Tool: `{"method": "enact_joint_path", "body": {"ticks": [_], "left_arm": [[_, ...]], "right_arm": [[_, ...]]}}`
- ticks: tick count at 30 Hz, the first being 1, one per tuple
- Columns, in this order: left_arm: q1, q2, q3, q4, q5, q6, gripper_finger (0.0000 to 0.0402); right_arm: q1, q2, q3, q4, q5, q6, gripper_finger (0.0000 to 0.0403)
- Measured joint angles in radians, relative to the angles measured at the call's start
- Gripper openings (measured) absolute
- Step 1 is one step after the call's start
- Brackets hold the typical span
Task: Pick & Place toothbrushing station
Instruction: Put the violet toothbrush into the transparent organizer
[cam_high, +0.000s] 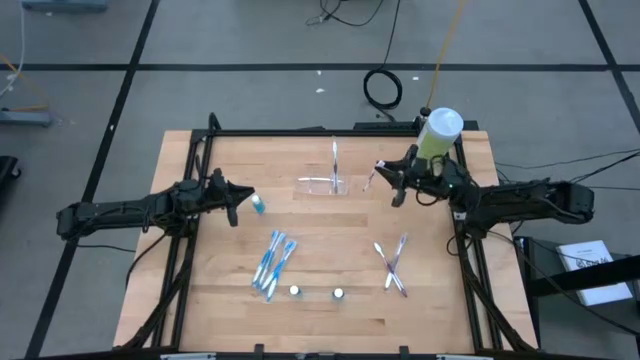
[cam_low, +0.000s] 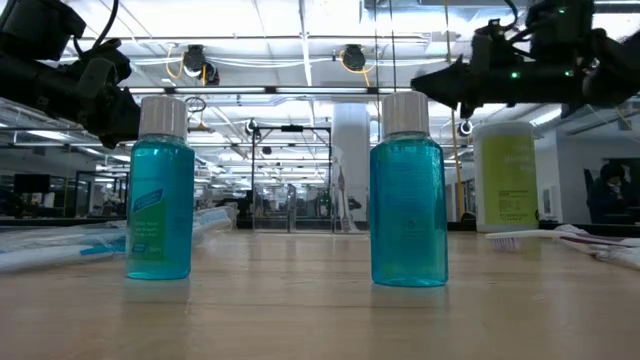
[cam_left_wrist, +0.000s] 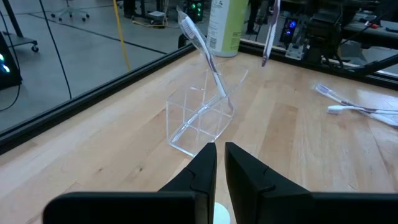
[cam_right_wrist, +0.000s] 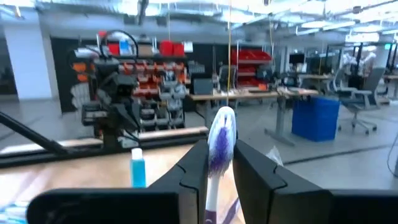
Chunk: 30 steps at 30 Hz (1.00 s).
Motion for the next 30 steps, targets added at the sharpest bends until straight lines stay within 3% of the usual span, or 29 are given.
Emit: {"method": "enact_joint_path", "body": {"ticks": [8,30], "left_arm": [[0.000,0.000,0.000,0.000,0.000,0.000,0.0037],[0.000,0.000,0.000,0.000,0.000,0.000,0.0037]], "right_arm": [[0.000,0.000,-0.091,0.212,-0.030,0.022,0.0055],[-0.004,0.000,-0.098,0.368,-0.051,-0.013,0.0055]]}}
